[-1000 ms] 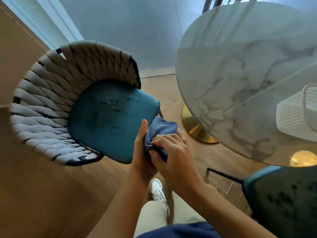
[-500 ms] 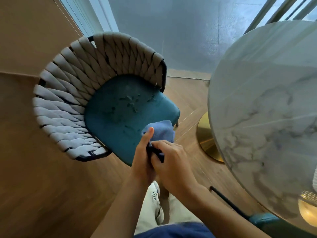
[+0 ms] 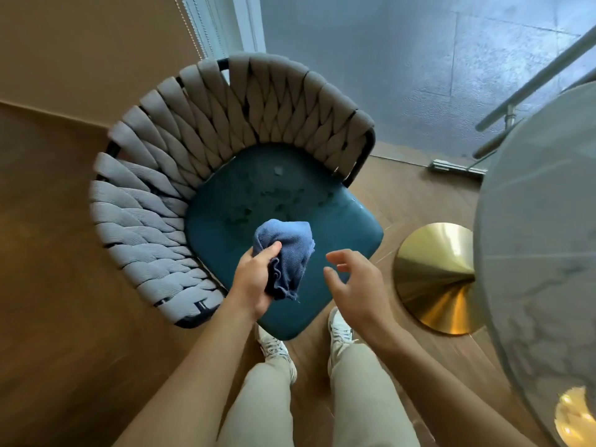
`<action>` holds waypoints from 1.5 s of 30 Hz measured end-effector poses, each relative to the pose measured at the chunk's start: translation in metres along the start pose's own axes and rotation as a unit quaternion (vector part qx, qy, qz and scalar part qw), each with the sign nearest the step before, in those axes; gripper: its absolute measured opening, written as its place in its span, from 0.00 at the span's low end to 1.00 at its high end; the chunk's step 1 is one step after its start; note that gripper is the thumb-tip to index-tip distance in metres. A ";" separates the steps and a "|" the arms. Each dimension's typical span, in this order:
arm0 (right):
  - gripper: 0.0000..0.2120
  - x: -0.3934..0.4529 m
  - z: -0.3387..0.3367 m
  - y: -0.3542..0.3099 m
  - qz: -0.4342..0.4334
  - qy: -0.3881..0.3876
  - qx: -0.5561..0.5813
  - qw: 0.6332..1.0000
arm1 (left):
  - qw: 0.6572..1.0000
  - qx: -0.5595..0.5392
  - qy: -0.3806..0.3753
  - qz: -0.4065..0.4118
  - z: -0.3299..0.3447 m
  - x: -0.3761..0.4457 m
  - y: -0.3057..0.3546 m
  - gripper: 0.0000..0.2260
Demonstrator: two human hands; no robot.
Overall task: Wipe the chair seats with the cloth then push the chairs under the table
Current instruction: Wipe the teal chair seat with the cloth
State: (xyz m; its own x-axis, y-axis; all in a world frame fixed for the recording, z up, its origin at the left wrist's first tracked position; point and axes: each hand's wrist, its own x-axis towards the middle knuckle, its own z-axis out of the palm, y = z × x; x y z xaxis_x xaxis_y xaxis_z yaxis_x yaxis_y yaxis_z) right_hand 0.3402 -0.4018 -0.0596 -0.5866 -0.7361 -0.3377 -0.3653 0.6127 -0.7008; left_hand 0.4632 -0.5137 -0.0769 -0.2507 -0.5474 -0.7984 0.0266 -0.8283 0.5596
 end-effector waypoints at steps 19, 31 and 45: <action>0.22 0.233 0.070 0.132 0.145 -0.012 -0.112 0.983 | 0.782 0.457 0.389 0.167 -0.137 0.266 -0.019 0.21; 0.25 0.260 0.084 0.170 0.190 0.001 -0.092 0.977 | 0.738 0.478 0.451 0.154 -0.085 0.334 -0.023 0.24; 0.24 0.276 0.083 0.175 0.193 0.003 -0.067 0.979 | 0.743 0.470 0.449 0.157 -0.078 0.340 -0.012 0.23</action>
State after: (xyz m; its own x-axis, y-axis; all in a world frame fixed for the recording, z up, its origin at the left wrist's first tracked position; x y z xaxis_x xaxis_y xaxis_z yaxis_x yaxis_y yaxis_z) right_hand 0.1743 -0.5214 -0.3278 -0.7038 -0.4403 -0.5575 -0.2065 0.8777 -0.4325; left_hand 0.4529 -0.6994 -0.3722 0.3834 -0.9046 -0.1864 -0.8469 -0.4249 0.3198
